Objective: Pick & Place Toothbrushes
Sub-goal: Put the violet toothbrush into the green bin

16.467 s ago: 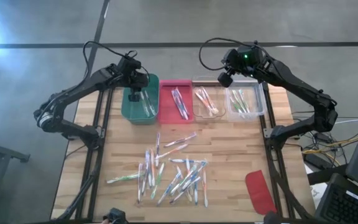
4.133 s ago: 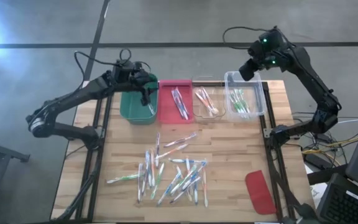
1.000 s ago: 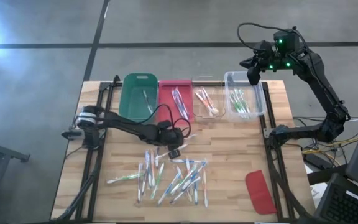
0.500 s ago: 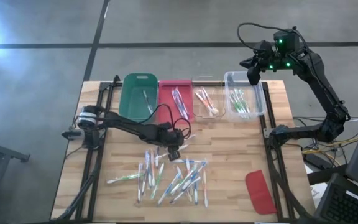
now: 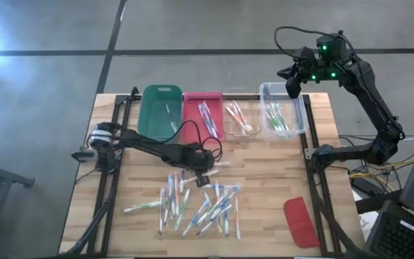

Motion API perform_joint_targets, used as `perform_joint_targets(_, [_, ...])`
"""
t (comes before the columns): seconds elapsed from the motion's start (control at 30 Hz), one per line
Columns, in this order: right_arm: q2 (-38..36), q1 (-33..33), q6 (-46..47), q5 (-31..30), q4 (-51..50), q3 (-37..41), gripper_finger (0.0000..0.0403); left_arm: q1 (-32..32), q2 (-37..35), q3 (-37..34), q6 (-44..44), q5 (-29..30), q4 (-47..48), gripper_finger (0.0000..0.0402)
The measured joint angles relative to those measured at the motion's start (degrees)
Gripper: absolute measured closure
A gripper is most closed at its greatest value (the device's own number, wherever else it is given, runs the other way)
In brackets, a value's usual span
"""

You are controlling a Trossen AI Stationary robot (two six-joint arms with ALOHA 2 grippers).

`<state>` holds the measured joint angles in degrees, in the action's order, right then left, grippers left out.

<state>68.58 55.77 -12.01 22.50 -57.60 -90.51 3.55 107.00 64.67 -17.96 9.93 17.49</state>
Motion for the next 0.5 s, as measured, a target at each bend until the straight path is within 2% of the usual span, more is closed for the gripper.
perform_joint_targets(0.27, [0.00, 0.00, 0.00, 0.00, 0.00, -0.01, 0.0394, 0.00, -2.00, 3.45, 0.52, 0.50, 4.26, 0.0387])
perform_joint_targets(0.5, [0.00, 0.00, 0.00, -0.02, 0.00, 0.01, 0.0394, 0.39, -10.65, 4.58, 1.33, 11.13, 6.32, 0.0386])
